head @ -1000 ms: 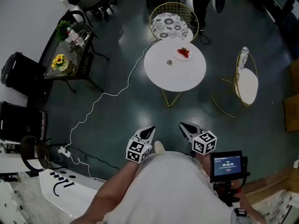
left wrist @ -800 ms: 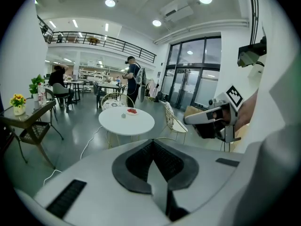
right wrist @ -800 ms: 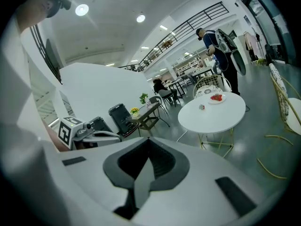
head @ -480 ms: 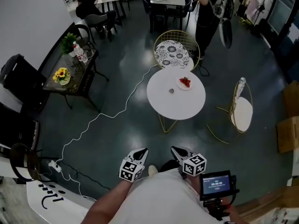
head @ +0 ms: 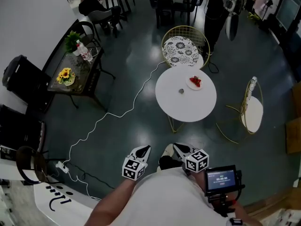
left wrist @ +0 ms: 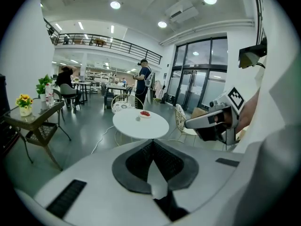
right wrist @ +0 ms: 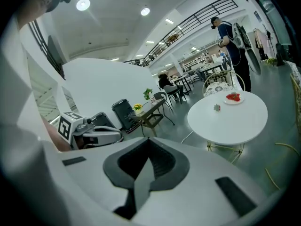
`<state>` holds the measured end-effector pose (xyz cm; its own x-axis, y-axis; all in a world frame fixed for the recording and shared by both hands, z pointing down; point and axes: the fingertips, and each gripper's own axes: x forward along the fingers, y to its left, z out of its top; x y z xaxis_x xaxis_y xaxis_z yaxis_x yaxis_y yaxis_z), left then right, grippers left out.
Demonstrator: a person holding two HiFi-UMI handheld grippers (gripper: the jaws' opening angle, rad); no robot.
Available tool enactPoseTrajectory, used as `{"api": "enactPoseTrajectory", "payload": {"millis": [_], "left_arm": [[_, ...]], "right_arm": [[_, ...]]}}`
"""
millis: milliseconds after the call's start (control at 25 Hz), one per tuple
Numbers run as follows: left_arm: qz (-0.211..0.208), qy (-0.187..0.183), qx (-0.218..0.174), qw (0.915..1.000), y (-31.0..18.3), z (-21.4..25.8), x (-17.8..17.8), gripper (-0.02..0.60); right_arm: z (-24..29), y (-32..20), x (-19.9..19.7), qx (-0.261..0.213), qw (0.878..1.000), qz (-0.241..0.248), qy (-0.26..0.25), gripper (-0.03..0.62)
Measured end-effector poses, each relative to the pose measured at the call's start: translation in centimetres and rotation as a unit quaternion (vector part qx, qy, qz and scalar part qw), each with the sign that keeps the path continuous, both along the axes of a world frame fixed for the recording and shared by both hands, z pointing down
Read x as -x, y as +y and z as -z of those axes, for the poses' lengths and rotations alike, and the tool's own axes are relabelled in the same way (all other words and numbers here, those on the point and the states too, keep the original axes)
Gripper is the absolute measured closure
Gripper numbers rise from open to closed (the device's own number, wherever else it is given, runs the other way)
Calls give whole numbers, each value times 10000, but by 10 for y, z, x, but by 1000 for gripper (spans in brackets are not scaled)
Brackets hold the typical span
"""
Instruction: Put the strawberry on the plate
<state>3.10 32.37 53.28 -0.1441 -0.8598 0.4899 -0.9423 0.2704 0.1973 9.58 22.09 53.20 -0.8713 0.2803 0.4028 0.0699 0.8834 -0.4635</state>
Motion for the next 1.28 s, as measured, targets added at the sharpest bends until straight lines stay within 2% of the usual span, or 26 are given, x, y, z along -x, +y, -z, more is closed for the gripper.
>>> {"api": "enactPoseTrajectory", "payload": {"millis": [400,560,960,1280], "left_arm": [[-149,-53,11,9999,-51,11,77,574],[-199,-146,-31,9997,-80,19,106,574],[-472,-276,-118,9984,-151,31,142,574],[-947,-195,7,9953,-190,24,138,574]], "right_arm": [[6,-51,89,46,9999,-118,-61,586],[10,-79,112,35,9998,-172,-114,586],[17,-151,127,171,9962,-796,-302,586],[11,-181,106,294,9900,-1359,-248,586]]}}
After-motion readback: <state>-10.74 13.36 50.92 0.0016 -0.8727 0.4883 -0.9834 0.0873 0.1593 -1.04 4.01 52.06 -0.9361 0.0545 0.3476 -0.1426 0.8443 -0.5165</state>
